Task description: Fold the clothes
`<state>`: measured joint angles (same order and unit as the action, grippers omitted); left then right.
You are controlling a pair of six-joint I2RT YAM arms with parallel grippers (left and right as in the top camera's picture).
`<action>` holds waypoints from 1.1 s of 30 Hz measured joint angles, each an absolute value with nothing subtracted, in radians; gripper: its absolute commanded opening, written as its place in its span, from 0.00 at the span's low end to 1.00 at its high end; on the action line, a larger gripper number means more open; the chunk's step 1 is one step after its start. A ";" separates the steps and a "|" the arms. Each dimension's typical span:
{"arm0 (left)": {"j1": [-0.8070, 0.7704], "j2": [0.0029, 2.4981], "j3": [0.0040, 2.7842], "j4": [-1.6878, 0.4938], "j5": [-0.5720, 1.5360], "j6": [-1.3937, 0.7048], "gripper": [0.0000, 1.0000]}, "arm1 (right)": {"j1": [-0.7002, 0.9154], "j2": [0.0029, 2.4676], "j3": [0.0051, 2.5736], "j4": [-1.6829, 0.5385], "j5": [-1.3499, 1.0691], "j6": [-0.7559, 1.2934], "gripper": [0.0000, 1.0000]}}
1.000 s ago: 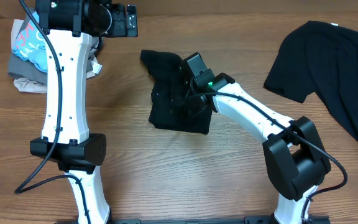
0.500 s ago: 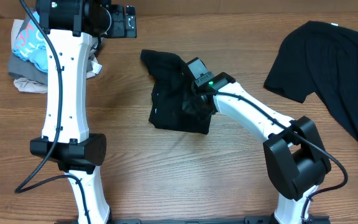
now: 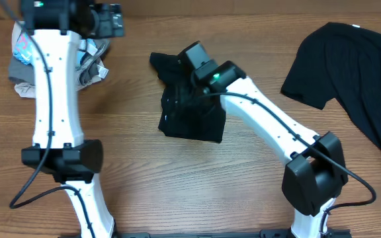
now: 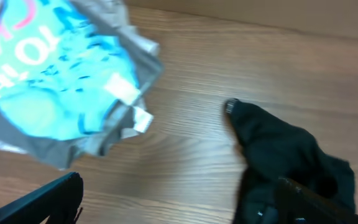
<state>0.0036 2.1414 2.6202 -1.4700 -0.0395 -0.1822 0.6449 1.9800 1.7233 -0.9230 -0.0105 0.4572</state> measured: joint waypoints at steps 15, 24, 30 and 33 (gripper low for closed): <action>0.111 2.141 2.620 -1.486 -0.015 -0.185 1.00 | 0.700 2.152 1.726 -0.892 0.110 0.512 0.56; 0.111 2.141 2.620 -1.493 -0.015 -0.185 1.00 | 0.670 2.152 1.736 -1.040 0.223 0.581 0.04; 0.111 2.141 2.619 -1.493 -0.015 -0.185 1.00 | 0.610 2.151 1.797 -1.189 0.206 0.594 0.04; 0.111 2.141 2.616 -1.493 -0.015 -0.185 1.00 | 0.567 2.146 1.816 -1.239 0.163 0.595 0.07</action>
